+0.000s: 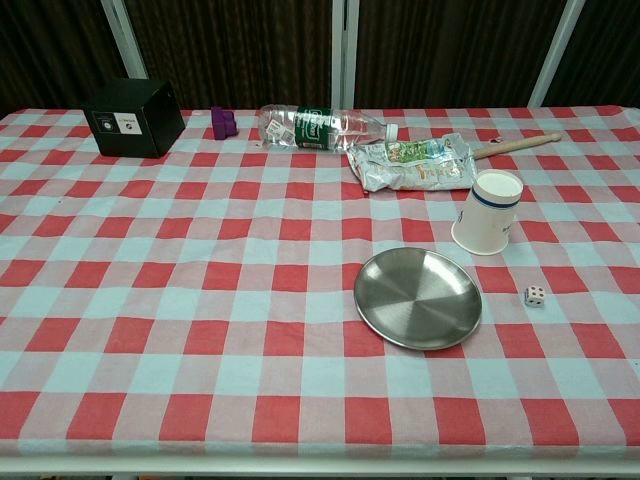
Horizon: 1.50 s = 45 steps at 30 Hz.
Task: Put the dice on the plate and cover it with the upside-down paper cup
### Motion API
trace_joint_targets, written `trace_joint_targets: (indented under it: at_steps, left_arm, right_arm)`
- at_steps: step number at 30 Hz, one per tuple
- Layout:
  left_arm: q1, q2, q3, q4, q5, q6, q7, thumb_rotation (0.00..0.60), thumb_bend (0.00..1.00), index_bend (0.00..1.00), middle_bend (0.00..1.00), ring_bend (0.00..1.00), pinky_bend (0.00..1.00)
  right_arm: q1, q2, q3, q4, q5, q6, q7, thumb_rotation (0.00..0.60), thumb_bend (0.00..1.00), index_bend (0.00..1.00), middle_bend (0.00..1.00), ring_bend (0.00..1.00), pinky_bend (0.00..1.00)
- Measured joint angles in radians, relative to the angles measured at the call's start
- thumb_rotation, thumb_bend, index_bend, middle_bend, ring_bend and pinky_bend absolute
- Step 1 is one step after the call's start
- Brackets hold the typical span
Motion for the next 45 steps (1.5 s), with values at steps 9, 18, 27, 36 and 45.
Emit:
trace_joint_targets:
  at_steps: [9, 18, 27, 36, 45]
  left_arm:
    - [0.0, 0.004, 0.004, -0.007, -0.002, -0.009, -0.012, 0.6, 0.0, 0.21, 0.19, 0.11, 0.07]
    - [0.004, 0.006, 0.005, -0.005, -0.003, -0.007, -0.032, 0.6, 0.0, 0.21, 0.19, 0.11, 0.07]
    - [0.005, 0.006, 0.008, -0.001, -0.008, -0.017, -0.053, 0.6, 0.0, 0.21, 0.19, 0.11, 0.07]
    - [0.004, 0.002, 0.01, 0.011, -0.011, -0.025, -0.066, 0.6, 0.0, 0.22, 0.19, 0.11, 0.07]
    - [0.002, -0.005, 0.01, 0.025, -0.008, -0.029, -0.08, 0.6, 0.0, 0.22, 0.19, 0.11, 0.07]
  right_arm:
    - [0.001, 0.0, -0.003, -0.001, -0.01, 0.001, 0.005, 0.6, 0.31, 0.22, 0.23, 0.03, 0.12]
    - [0.075, -0.012, -0.014, -0.011, -0.05, -0.115, 0.006, 0.6, 0.31, 0.24, 0.39, 0.17, 0.21]
    - [0.225, -0.106, -0.008, 0.02, -0.056, -0.339, -0.111, 0.6, 0.11, 0.42, 0.81, 0.75, 0.78]
    - [0.298, -0.241, 0.003, 0.099, 0.043, -0.459, -0.213, 0.6, 0.15, 0.45, 0.95, 0.9, 0.95]
    - [0.316, -0.303, 0.009, 0.142, 0.128, -0.492, -0.25, 0.6, 0.16, 0.45, 0.95, 0.9, 0.95]
